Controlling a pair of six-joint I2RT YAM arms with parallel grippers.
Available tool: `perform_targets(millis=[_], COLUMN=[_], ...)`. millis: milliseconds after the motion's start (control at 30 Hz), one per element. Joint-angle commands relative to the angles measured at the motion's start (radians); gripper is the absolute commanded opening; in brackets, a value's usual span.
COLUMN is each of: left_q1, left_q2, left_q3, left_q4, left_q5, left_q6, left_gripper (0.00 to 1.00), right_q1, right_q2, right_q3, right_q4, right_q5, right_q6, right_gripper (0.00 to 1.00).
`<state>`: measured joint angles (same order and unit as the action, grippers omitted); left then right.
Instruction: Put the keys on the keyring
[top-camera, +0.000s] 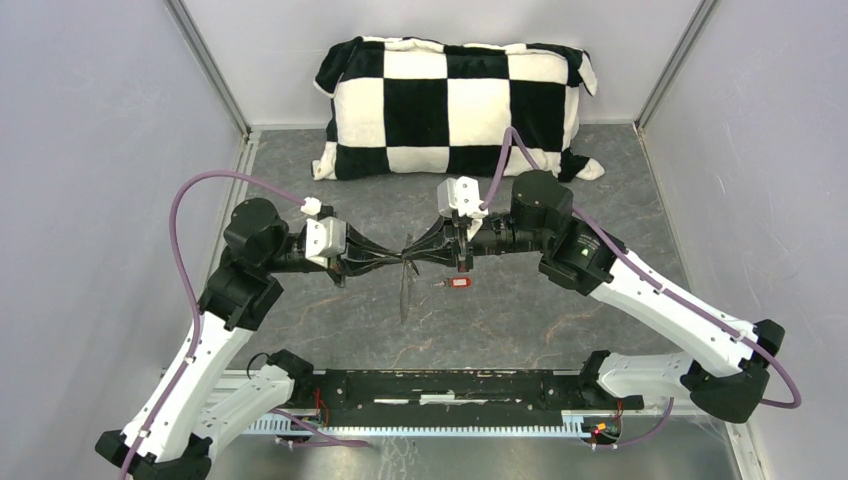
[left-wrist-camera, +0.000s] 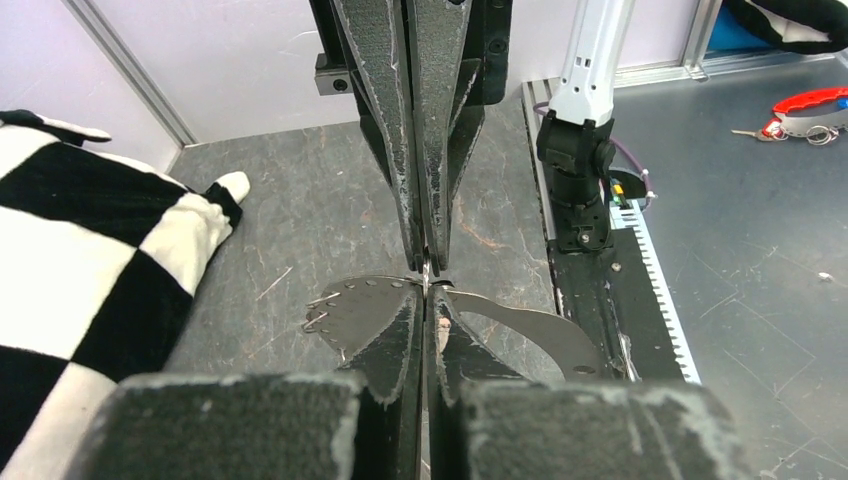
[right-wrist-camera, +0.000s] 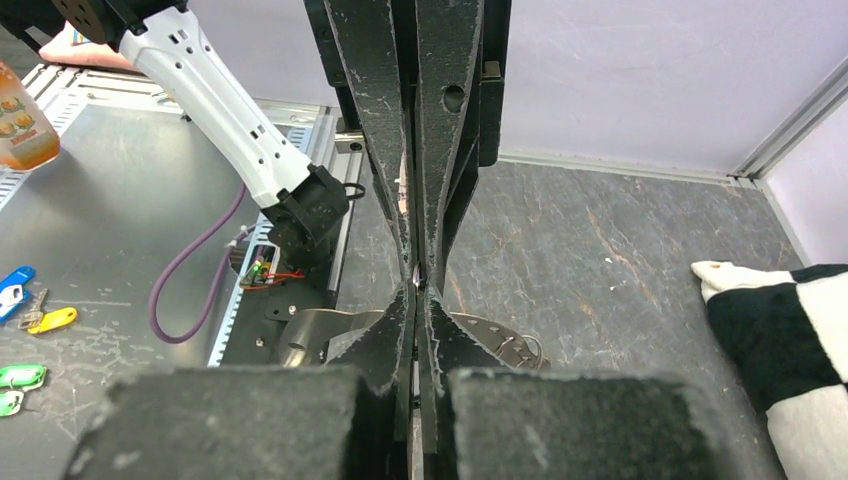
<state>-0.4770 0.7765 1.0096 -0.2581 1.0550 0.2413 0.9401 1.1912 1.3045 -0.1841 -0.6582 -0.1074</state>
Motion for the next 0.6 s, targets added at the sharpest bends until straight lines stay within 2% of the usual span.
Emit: perform_targets(millis=[0, 133, 200, 367, 567], left_q1=[0.005, 0.004, 0.005, 0.005, 0.003], left_q2=[0.003, 0.032, 0.057, 0.148, 0.253], left_q3=[0.043, 0.092, 0.125, 0.221, 0.311], left_q4=[0.022, -0.131, -0.244, -0.492, -0.744], left_q5=[0.022, 0.024, 0.019, 0.016, -0.027], left_q6=[0.023, 0.138, 0.231, 0.421, 0.660], left_gripper=[0.04, 0.31, 0.38, 0.40, 0.40], right_q1=[-0.004, -0.003, -0.001, 0.011, 0.026], right_q2=[0.018, 0.054, 0.079, 0.140, 0.164], right_q3=[0.040, 0.101, 0.134, 0.210, 0.243], right_q4=[-0.061, -0.172, -0.231, -0.354, -0.392], right_q5=[0.017, 0.057, 0.064, 0.098, 0.111], right_q6=[-0.029, -0.060, -0.075, -0.115, -0.133], right_gripper=[0.00, 0.00, 0.00, 0.00, 0.00])
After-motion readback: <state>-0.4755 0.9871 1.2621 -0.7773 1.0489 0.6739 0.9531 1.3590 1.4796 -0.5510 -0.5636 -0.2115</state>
